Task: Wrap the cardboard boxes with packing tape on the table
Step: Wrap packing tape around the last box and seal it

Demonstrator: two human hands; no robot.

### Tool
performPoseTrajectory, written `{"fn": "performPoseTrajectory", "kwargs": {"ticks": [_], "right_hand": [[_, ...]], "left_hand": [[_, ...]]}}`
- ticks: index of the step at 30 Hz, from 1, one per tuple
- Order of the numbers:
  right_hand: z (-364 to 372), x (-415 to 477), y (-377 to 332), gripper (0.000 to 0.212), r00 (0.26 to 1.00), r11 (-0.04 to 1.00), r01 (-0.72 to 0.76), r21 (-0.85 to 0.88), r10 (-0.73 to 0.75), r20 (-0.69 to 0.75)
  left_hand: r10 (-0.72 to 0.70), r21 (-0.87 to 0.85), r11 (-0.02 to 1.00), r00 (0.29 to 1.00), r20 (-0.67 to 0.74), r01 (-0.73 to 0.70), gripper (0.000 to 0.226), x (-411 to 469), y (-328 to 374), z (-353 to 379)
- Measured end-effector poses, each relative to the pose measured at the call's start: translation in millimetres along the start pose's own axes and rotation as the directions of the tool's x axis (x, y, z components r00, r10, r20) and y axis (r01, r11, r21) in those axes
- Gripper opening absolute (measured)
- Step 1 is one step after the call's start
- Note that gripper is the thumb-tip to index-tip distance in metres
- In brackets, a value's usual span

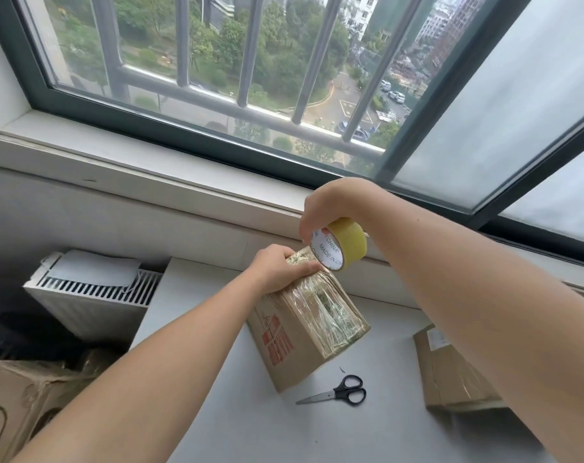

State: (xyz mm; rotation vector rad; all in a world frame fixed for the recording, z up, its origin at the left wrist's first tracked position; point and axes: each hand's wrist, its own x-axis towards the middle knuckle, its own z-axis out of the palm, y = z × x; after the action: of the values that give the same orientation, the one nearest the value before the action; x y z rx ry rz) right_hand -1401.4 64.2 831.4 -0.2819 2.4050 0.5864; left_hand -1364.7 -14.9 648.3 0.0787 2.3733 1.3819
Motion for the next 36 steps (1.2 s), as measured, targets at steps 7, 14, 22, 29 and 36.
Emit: {"fn": "performPoseTrajectory", "kwargs": {"ticks": [7,14,22,29,36], "right_hand": [[7.3,-5.1,-4.4,0.027,0.998,1.000,-0.009,0.001,0.009,0.064],[39.7,-10.0,3.7,0.027,0.994,0.986,-0.025,0.167,0.007,0.107],[64.5,-15.8,23.0,0.034,0.997,0.895,-0.044,0.445,0.011,0.076],[86.2,-16.6,25.3,0.035,0.997,0.822,-0.058,0.566,0.024,0.068],[90.5,-23.8,34.1,0.034,0.993,0.761,-0.093,0.643,0.023,0.116]], "left_hand": [[0.066,-0.047,0.997,0.998,-0.011,-0.066,0.038,-9.3,1.1,-0.9],[0.112,-0.102,0.988,0.994,-0.022,-0.113,0.052,-8.7,-2.8,2.6],[0.091,-0.184,0.978,0.995,-0.031,-0.095,0.057,-5.1,-10.7,8.5],[0.169,-0.183,0.971,0.984,0.064,-0.155,0.053,-14.3,-3.4,4.5],[0.253,-0.251,0.946,0.951,0.176,-0.205,0.047,-16.1,-12.1,1.2]]}}
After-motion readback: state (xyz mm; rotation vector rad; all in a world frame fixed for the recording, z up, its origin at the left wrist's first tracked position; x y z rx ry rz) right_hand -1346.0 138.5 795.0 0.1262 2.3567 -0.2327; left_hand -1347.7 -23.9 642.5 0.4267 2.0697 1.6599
